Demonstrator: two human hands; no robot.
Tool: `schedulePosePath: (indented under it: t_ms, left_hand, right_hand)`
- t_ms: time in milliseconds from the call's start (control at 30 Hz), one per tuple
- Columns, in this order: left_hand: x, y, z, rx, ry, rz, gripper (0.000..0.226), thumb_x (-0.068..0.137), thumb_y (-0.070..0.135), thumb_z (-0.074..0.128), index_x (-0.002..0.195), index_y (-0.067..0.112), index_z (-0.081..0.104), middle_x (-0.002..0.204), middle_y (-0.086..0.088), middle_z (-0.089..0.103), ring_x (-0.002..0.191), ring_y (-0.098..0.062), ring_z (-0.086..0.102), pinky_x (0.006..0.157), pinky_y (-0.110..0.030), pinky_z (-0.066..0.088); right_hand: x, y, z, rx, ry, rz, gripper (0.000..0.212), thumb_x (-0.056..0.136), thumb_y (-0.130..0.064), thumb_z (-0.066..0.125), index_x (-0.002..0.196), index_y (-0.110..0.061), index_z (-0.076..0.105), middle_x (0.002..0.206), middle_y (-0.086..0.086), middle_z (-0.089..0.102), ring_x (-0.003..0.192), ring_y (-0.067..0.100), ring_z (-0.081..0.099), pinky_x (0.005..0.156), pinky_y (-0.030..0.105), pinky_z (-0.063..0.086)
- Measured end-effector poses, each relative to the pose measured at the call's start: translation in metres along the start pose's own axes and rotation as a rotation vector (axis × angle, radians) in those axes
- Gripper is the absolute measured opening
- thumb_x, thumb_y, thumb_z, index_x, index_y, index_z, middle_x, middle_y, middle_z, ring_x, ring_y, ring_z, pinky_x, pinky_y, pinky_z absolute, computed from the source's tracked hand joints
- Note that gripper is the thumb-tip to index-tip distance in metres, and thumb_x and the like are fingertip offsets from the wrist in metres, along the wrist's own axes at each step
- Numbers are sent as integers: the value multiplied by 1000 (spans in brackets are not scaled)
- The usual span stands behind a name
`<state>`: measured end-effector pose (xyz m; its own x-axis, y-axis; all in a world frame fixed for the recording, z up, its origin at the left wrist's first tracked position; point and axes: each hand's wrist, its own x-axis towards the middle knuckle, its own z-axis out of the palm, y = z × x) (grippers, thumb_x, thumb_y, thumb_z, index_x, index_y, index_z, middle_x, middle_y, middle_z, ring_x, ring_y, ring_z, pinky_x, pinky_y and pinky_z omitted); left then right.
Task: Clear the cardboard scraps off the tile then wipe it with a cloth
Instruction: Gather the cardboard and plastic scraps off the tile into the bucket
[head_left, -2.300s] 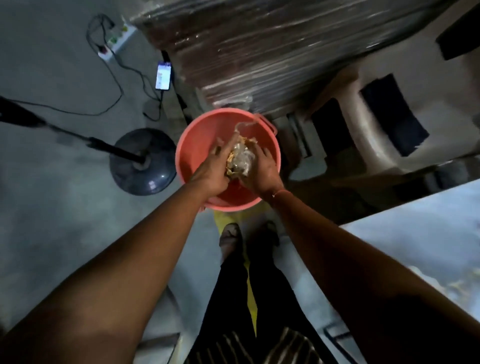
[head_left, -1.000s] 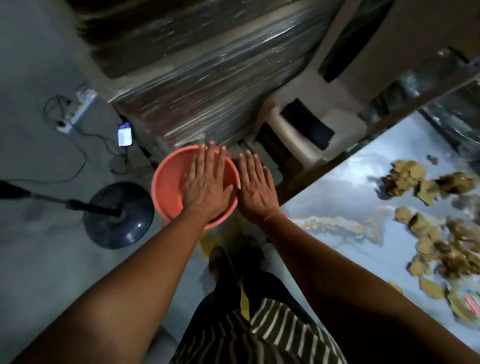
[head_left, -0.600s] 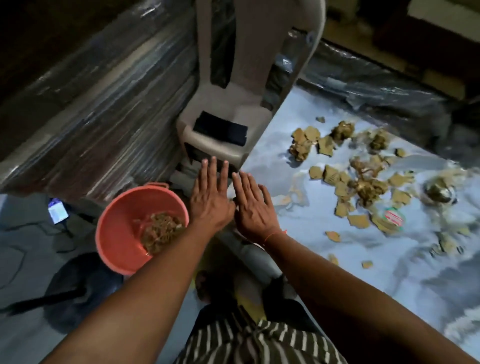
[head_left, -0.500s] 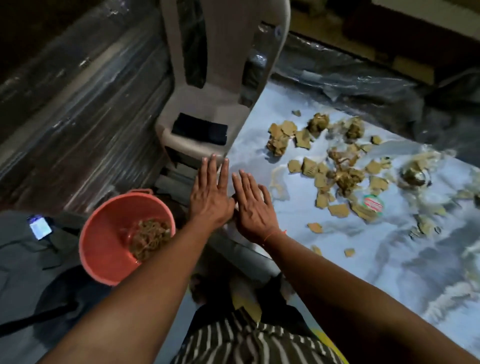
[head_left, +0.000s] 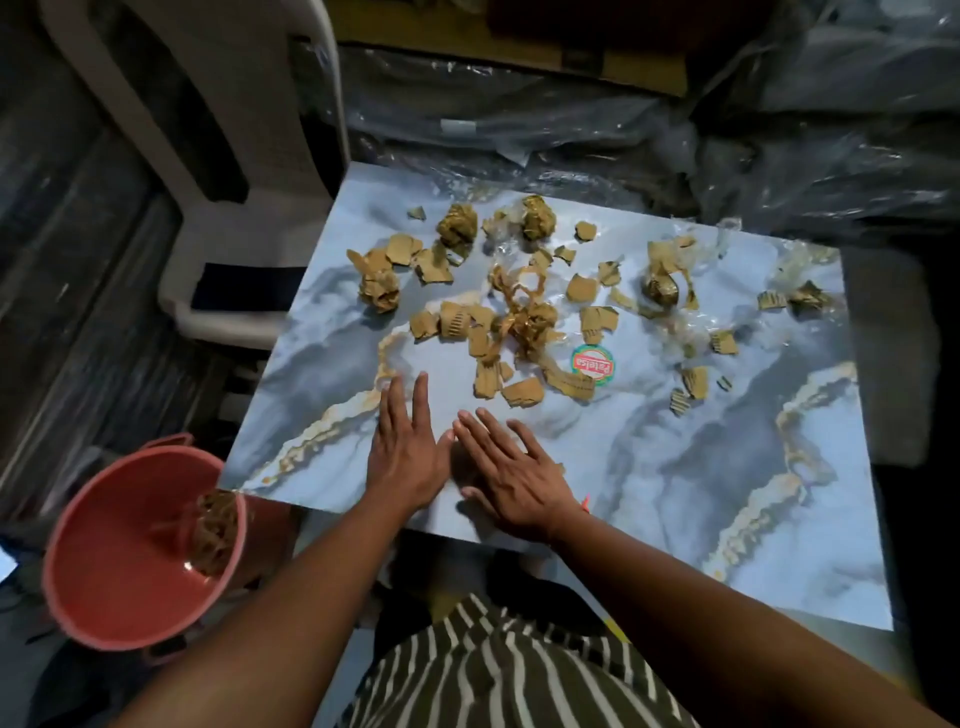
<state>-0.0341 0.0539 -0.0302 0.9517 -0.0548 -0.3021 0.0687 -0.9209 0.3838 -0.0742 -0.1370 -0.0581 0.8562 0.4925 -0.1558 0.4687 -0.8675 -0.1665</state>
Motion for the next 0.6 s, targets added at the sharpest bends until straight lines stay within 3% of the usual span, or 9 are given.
schedulePosePath:
  t_ms: [167,300,500,600]
  left_hand:
    - [-28,34,46,-95,0,-148,84,101,41,53,162,21,0,169,-10,-8,158,-32,-3,125,-52,21]
    - [-34,41,62,-63,9,-67,88,99,38,59,164,17,4,171,-12,-6,158,-31,-6,126,-52,18]
    - [-13,56,71,35,-70,-19,98,93,64,33,161,16,-18,166,-13,-30,153,-30,-30,127,-49,-7]
    - [-1,70,74,62,-109,69,103,91,73,28,159,16,-24,165,-15,-34,151,-31,-34,126,-50,-10]
  right_hand:
    - [-21,44,13,0,-10,0,62,109,-52,33,165,-36,13,174,-8,4,161,17,0,127,47,8]
    - [-2,87,4,-41,30,99,59,108,-52,33,164,-42,17,174,-6,3,161,19,-1,125,51,11]
    - [21,129,-25,21,106,295,57,107,-52,36,162,-44,21,174,-3,7,160,21,9,118,48,15]
    - [7,139,-37,141,225,543,57,109,-45,35,164,-39,19,174,0,7,159,22,11,114,46,19]
